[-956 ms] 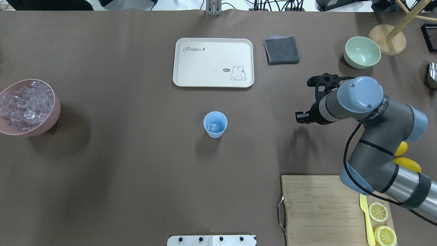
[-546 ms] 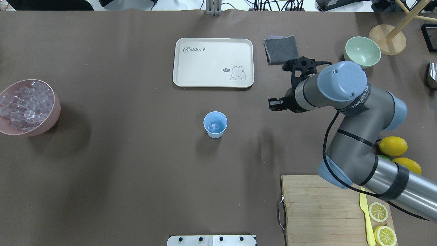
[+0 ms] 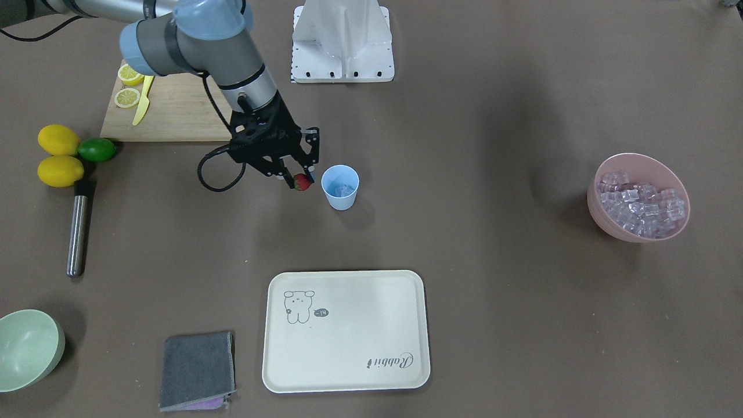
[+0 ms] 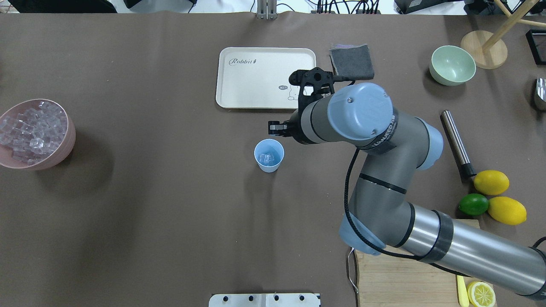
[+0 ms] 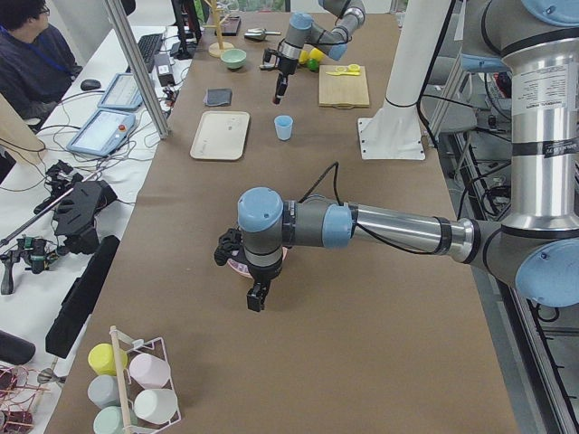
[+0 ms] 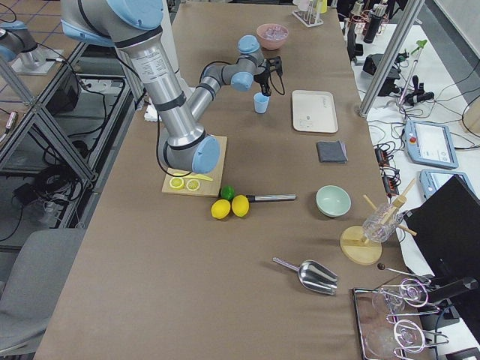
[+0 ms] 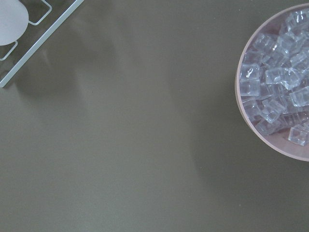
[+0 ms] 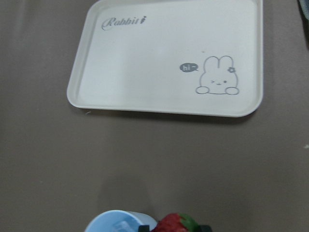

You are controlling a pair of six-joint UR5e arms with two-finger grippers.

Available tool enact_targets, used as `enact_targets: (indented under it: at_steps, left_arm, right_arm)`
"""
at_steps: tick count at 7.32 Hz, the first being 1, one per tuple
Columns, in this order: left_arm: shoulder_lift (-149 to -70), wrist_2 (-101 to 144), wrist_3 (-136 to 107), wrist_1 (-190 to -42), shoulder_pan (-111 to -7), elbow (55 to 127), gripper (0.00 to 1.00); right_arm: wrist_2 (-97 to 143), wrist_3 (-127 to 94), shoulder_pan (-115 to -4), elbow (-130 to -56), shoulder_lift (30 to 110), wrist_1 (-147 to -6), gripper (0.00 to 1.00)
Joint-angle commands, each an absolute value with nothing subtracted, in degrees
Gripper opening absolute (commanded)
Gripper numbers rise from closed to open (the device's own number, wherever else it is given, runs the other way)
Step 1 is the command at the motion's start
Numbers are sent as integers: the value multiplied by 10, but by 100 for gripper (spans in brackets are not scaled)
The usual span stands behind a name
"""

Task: Mash ice and strawberries in cup
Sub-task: 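Carry the strawberry with the right gripper over the light-blue cup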

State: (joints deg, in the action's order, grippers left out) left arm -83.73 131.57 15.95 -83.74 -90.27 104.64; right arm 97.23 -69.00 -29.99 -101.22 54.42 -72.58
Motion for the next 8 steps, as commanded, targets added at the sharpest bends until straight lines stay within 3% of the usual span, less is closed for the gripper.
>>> enact_targets:
  at_steps: [1,7,8]
  left_arm:
    - [-836,1316,160,-834,-903,1045,99]
    - [-836,1316,161,-838,-902,1025,99]
    - [-836,1317,161,-838,-902,1025,99]
  right_arm:
    - [906,-705,-263,-976,500,-727,0]
    - [898,-698,-255,-976,502,-793,3]
    - [890,-707,-243,-976,503,-794,98]
